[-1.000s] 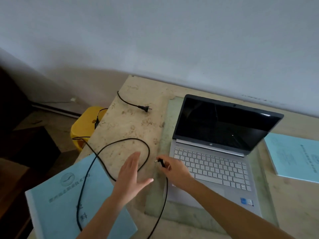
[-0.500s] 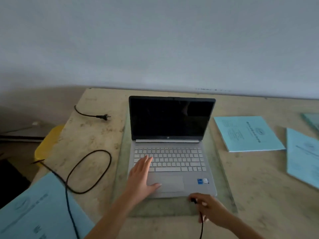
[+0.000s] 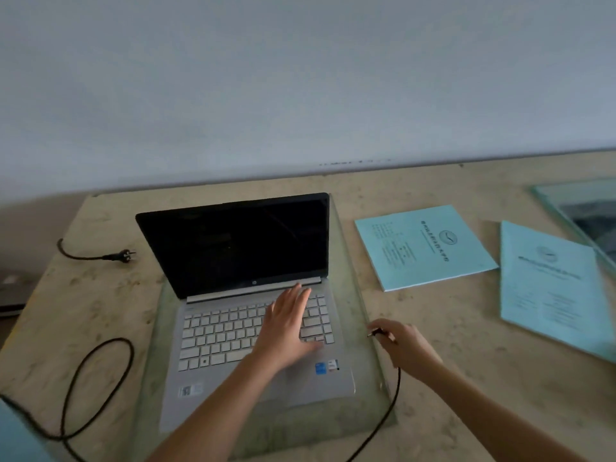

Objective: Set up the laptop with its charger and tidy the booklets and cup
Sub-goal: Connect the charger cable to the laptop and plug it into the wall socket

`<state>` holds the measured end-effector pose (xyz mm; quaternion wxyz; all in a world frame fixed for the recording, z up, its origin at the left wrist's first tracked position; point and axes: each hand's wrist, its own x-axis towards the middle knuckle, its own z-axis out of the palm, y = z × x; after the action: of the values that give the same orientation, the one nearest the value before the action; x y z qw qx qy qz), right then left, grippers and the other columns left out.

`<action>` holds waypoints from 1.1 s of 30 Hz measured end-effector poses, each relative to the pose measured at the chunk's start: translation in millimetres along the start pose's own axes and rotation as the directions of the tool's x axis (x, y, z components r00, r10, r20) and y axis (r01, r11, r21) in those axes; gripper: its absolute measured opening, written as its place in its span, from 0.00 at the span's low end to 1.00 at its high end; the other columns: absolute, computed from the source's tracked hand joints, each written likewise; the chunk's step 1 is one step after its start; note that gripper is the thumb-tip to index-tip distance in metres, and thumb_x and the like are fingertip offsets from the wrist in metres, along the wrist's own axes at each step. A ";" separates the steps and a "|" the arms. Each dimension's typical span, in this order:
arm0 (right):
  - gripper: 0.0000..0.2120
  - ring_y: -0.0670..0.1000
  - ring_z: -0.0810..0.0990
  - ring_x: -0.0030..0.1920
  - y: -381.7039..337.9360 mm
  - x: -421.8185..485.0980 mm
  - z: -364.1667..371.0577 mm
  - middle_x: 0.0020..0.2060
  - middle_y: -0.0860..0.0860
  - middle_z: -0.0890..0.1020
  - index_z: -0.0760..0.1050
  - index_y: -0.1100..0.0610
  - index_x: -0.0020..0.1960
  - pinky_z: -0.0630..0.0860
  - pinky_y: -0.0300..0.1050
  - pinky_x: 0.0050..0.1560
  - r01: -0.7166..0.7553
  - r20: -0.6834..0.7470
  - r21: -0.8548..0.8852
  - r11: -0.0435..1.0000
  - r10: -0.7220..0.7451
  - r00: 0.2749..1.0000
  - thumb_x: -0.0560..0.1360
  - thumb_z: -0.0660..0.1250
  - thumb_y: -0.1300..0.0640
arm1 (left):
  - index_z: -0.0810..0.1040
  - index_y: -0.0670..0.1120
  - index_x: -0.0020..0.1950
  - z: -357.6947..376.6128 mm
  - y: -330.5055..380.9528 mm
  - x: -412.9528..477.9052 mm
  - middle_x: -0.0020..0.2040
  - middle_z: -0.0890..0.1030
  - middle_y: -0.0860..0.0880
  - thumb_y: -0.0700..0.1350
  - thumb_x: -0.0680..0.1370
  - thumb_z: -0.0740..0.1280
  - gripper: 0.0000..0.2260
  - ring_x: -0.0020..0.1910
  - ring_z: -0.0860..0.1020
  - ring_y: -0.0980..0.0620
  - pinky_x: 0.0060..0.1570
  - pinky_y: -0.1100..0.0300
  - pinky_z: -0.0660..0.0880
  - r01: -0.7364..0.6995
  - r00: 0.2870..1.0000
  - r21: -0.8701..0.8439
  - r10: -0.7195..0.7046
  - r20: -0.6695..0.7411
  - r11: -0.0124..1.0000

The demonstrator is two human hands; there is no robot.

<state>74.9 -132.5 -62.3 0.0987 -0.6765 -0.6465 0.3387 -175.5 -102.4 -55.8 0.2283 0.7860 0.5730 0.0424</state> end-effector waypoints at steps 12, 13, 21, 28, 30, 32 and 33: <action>0.04 0.52 0.77 0.43 -33.4 100.9 9.3 0.43 0.47 0.76 0.75 0.51 0.48 0.71 0.43 0.38 -0.040 -0.179 0.111 0.993 0.059 0.982 0.73 0.65 0.54 | 0.40 0.53 0.77 14.7 10.5 43.1 0.78 0.38 0.54 0.65 0.65 0.69 0.51 0.77 0.38 0.49 0.75 0.42 0.42 0.027 0.987 0.112 -0.044 0.152 0.993; 0.04 0.52 0.77 0.43 -35.5 102.4 10.5 0.43 0.47 0.75 0.75 0.50 0.48 0.71 0.43 0.38 -0.038 -0.180 0.095 0.995 0.055 0.982 0.73 0.65 0.54 | 0.40 0.53 0.77 16.0 9.1 42.1 0.78 0.37 0.54 0.66 0.64 0.69 0.52 0.77 0.38 0.49 0.75 0.42 0.42 0.032 0.987 0.118 -0.051 0.154 0.993; 0.04 0.53 0.78 0.43 -40.5 110.4 21.8 0.44 0.48 0.80 0.73 0.49 0.46 0.73 0.44 0.38 -0.057 -0.183 0.044 0.997 0.064 0.981 0.72 0.65 0.52 | 0.37 0.52 0.77 21.9 7.3 41.1 0.78 0.37 0.52 0.67 0.65 0.68 0.53 0.77 0.36 0.50 0.75 0.43 0.42 0.042 0.977 0.147 -0.071 0.199 0.988; 0.05 0.52 0.78 0.42 -43.5 111.3 25.7 0.41 0.46 0.78 0.74 0.50 0.47 0.68 0.42 0.36 -0.048 -0.175 0.052 0.997 0.057 0.983 0.73 0.66 0.51 | 0.38 0.51 0.77 19.9 8.4 41.3 0.78 0.39 0.52 0.68 0.65 0.68 0.53 0.77 0.38 0.50 0.75 0.44 0.42 0.034 0.980 0.160 -0.065 0.191 0.987; 0.05 0.52 0.78 0.43 -44.3 111.7 27.2 0.43 0.47 0.79 0.75 0.50 0.48 0.68 0.43 0.38 -0.031 -0.185 0.034 0.999 0.037 0.982 0.73 0.65 0.52 | 0.39 0.51 0.77 19.8 7.8 41.4 0.78 0.40 0.52 0.68 0.65 0.68 0.53 0.77 0.39 0.50 0.75 0.44 0.43 0.035 0.981 0.163 -0.065 0.185 0.986; 0.06 0.53 0.79 0.45 -45.1 112.0 28.9 0.46 0.48 0.81 0.74 0.50 0.50 0.71 0.44 0.42 -0.005 -0.196 0.015 1.000 0.007 0.980 0.74 0.64 0.53 | 0.39 0.51 0.77 19.8 7.6 41.4 0.78 0.39 0.52 0.68 0.65 0.67 0.53 0.77 0.38 0.50 0.75 0.43 0.44 0.035 0.979 0.170 -0.067 0.192 0.985; 0.07 0.53 0.79 0.46 -45.1 112.4 29.7 0.48 0.48 0.81 0.74 0.50 0.51 0.72 0.46 0.44 0.006 -0.200 0.009 1.000 -0.004 0.980 0.74 0.63 0.53 | 0.39 0.51 0.77 20.0 7.5 41.6 0.78 0.39 0.52 0.68 0.65 0.67 0.53 0.77 0.38 0.50 0.75 0.43 0.44 0.035 0.979 0.171 -0.068 0.193 0.985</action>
<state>13.7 -29.2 -96.0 0.1672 -0.7050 -0.6334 0.2716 -148.2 -72.1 -78.7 0.2187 0.7873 0.5693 -0.0900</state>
